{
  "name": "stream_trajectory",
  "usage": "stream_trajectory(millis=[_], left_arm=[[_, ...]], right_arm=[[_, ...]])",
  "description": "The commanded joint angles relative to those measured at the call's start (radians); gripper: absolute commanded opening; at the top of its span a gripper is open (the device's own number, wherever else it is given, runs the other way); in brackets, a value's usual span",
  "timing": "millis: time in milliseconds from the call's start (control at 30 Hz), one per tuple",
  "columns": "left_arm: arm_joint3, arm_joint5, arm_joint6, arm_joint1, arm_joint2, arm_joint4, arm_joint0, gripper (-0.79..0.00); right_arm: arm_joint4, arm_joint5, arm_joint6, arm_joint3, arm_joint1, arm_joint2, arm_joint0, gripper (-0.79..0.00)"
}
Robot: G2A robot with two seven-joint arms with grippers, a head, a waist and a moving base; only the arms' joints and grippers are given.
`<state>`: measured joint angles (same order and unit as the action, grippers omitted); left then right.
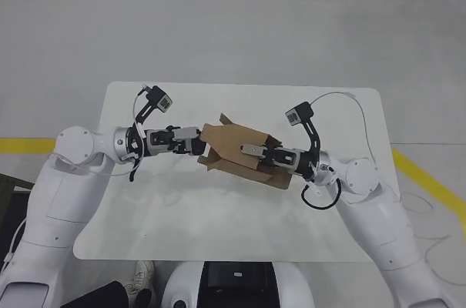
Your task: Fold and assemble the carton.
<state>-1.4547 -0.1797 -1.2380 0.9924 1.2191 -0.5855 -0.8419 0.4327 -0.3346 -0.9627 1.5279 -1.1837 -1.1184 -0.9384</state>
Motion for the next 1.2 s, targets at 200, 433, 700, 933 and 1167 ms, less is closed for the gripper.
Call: stream_trajectory(millis=[200,433,700,933,1167], left_arm=[[-0.009,0.007,-0.013,0.003,-0.017,0.003,-0.003,0.000],[-0.005,0.004,-0.024,0.007,-0.024,-0.036,-0.002,0.000],[0.003,-0.003,-0.045,0.010,-0.015,-0.093,0.007,0.000],[0.000,-0.004,-0.057,0.010,-0.004,-0.109,0.006,0.000],[0.003,-0.002,-0.059,0.012,-0.006,-0.108,0.008,0.000]], right_arm=[[-0.001,-0.021,0.033,-0.009,-0.004,-0.003,0.010,-0.785],[0.011,-0.025,0.027,0.000,-0.010,0.025,0.016,-0.785],[0.027,-0.030,0.020,-0.008,-0.018,0.053,0.015,-0.785],[0.042,-0.035,0.007,-0.007,-0.023,0.066,0.016,-0.785],[0.063,-0.038,-0.013,-0.005,-0.028,0.082,0.019,-0.785]])
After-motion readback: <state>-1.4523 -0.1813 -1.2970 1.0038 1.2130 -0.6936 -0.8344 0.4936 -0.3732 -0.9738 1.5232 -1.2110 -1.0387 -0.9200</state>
